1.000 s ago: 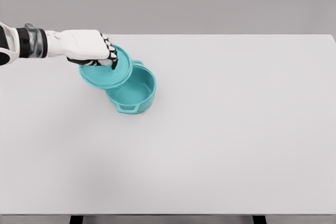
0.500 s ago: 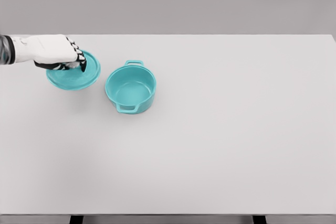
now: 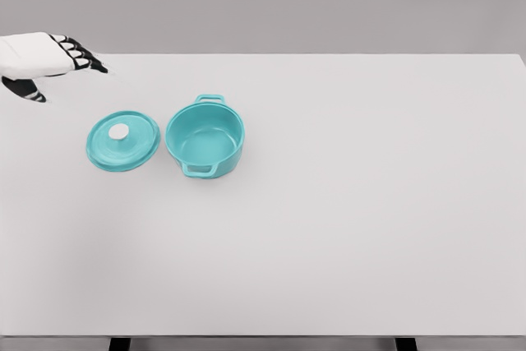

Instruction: Open the lid of the pot with left arm

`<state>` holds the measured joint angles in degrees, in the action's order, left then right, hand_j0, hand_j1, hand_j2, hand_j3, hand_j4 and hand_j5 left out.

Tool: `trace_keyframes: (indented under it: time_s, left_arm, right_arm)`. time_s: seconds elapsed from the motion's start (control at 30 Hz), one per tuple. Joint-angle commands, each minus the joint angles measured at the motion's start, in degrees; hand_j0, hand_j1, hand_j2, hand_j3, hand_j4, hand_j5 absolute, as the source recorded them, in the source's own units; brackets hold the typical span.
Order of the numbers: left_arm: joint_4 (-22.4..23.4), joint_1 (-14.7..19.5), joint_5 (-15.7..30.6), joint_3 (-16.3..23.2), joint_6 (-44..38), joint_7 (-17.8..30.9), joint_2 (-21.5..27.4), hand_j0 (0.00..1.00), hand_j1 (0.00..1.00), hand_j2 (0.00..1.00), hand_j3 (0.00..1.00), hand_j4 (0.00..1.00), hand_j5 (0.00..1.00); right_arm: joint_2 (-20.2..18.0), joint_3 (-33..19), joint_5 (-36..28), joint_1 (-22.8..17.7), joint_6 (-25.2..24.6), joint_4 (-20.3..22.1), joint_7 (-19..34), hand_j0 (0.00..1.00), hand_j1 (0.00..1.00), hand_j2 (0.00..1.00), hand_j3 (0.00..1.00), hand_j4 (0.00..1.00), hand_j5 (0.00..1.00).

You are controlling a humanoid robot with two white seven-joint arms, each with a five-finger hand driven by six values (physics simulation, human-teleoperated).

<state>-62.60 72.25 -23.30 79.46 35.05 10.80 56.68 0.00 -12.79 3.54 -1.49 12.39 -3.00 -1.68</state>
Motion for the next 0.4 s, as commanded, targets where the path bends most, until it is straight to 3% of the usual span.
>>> trace_keyframes:
  time_s: [0.0,0.1,0.37]
  left_arm:
    - [1.43,0.00,0.18,-1.06,-0.05,-0.07,1.51,1.00,1.00,1.00,1.00,1.00,1.00]
    - [1.25,-2.46,0.45,-2.37,-0.05,0.01,1.33,1.00,1.00,1.00,1.00,1.00,1.00]
    - [-5.34,-3.25,0.27,-2.64,-0.05,0.19,0.63,1.00,1.00,1.00,1.00,1.00,1.00]
  right_arm:
    - [0.00,-0.04,-0.02,0.00,0.00,0.01,0.01,1.00,1.00,1.00,1.00,1.00,1.00]
    - [0.00,-0.04,-0.02,0.00,0.00,0.01,0.01,1.00,1.00,1.00,1.00,1.00,1.00]
    - [0.00,-0.04,-0.02,0.00,0.00,0.01,0.01,1.00,1.00,1.00,1.00,1.00,1.00]
